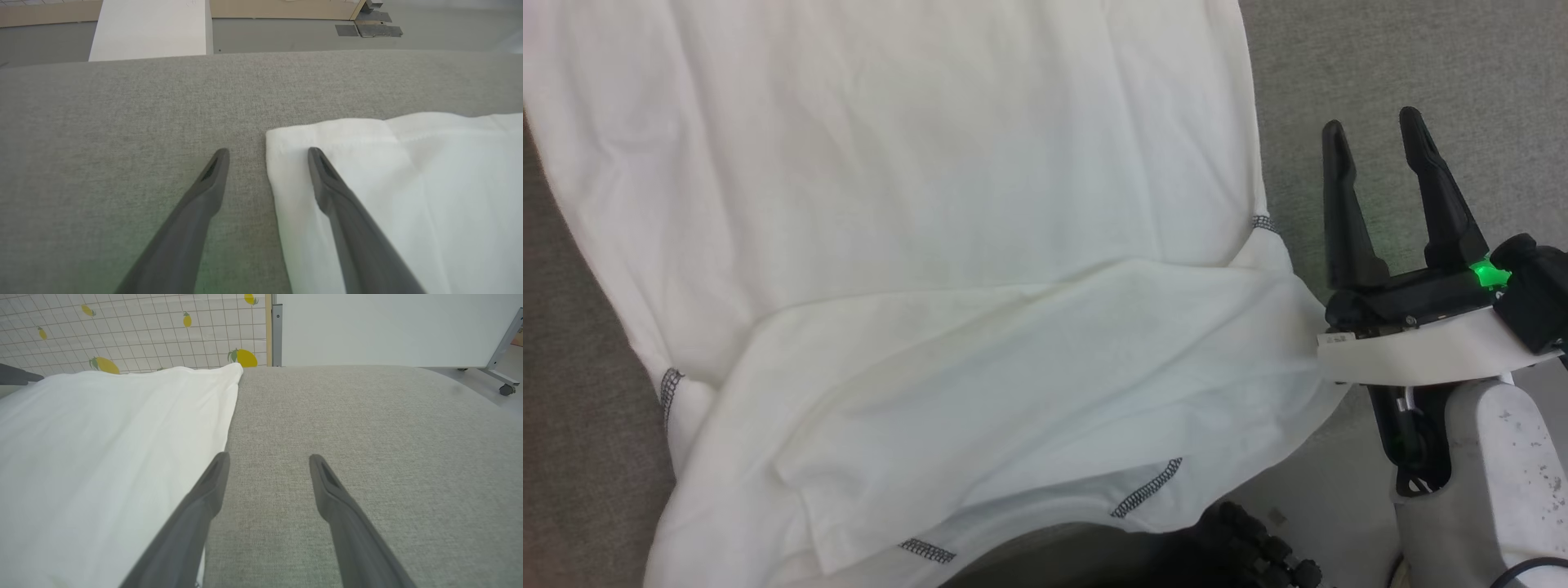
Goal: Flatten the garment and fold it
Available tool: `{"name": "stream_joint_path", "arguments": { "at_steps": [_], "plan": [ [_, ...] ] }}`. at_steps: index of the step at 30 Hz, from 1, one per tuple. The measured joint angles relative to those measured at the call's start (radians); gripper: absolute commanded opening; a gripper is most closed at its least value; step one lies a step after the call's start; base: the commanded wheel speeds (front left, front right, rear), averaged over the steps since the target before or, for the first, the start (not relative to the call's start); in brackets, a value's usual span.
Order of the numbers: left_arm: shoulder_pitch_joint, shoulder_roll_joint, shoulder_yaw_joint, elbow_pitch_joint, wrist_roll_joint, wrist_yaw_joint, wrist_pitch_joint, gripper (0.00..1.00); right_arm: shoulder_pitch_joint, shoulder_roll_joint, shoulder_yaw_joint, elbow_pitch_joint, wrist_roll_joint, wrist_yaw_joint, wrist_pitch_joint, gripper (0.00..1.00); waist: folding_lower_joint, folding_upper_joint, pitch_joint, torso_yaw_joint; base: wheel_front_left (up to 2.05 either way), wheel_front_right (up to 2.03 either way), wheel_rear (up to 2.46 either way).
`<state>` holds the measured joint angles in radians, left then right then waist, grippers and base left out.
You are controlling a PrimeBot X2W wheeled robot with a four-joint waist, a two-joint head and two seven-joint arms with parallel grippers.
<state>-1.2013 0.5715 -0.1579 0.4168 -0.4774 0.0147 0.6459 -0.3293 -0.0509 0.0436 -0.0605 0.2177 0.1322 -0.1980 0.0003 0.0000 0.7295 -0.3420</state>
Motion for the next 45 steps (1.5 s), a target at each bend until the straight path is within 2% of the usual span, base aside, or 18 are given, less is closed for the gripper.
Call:
{"name": "stream_joint_path", "arguments": {
  "at_steps": [9, 10, 11, 12, 17, 23, 27, 35, 39, 45],
  "plan": [
    [-0.034, 0.011, 0.015, -0.029, 0.004, 0.100, 0.089, 1.00, -0.020, 0.000, 0.016, 0.011, 0.014, 0.000, -0.014, 1.00, -0.0002, 0.0000, 0.054, -0.046, 0.00, 0.00, 0.00],
    [-0.035, 0.014, 0.013, -0.034, 0.005, 0.105, 0.103, 0.54, -0.021, 0.000, 0.017, 0.011, 0.014, 0.000, -0.014, 1.00, -0.0001, 0.0000, 0.056, -0.048, 0.00, 0.00, 0.00],
    [-0.037, 0.016, 0.013, -0.040, 0.005, 0.112, 0.112, 0.15, -0.023, 0.000, 0.017, 0.010, 0.014, 0.000, -0.014, 1.00, -0.0002, 0.0000, 0.056, -0.049, 0.00, 0.00, 0.00],
    [-0.037, 0.019, 0.009, -0.045, 0.010, 0.118, 0.116, 0.00, -0.026, 0.000, 0.017, 0.010, 0.010, 0.000, -0.014, 1.00, -0.0002, 0.0000, 0.056, -0.048, 0.00, 0.00, 0.00],
    [-0.033, 0.022, -0.026, -0.069, 0.026, 0.107, 0.108, 0.00, -0.102, -0.001, 0.024, -0.001, -0.026, 0.000, 0.032, 1.00, -0.0002, 0.0000, 0.051, -0.037, 0.00, 0.00, 0.00],
    [-0.029, 0.004, -0.077, -0.075, 0.042, 0.056, 0.034, 0.00, -0.345, 0.000, 0.015, 0.035, -0.033, 0.000, 0.212, 1.00, -0.0001, 0.0000, 0.049, -0.003, 0.00, 0.00, 0.00],
    [-0.031, -0.028, -0.108, -0.075, 0.055, 0.020, -0.019, 0.00, -0.557, -0.001, -0.016, 0.176, -0.034, 0.000, 0.372, 1.00, -0.0002, 0.0000, 0.054, 0.030, 0.00, 0.00, 0.00],
    [-0.086, -0.093, -0.153, -0.039, 0.055, -0.023, -0.080, 0.00, -0.889, 0.001, -0.103, 0.485, -0.054, 0.000, 0.555, 1.00, -0.0002, 0.0000, 0.073, 0.117, 0.00, 0.00, 0.00],
    [-0.116, -0.126, -0.171, -0.027, 0.055, -0.038, -0.114, 0.00, -1.008, 0.001, -0.179, 0.609, -0.123, 0.000, 0.642, 1.00, -0.0002, 0.0000, 0.087, 0.162, 0.00, 0.00, 0.00],
    [-0.153, -0.155, -0.190, -0.015, 0.054, -0.059, -0.148, 0.00, -1.128, 0.000, -0.299, 0.709, -0.265, 0.000, 0.783, 1.00, -0.0002, 0.0000, 0.111, 0.219, 0.00, 0.00, 0.00]
  ]
}}
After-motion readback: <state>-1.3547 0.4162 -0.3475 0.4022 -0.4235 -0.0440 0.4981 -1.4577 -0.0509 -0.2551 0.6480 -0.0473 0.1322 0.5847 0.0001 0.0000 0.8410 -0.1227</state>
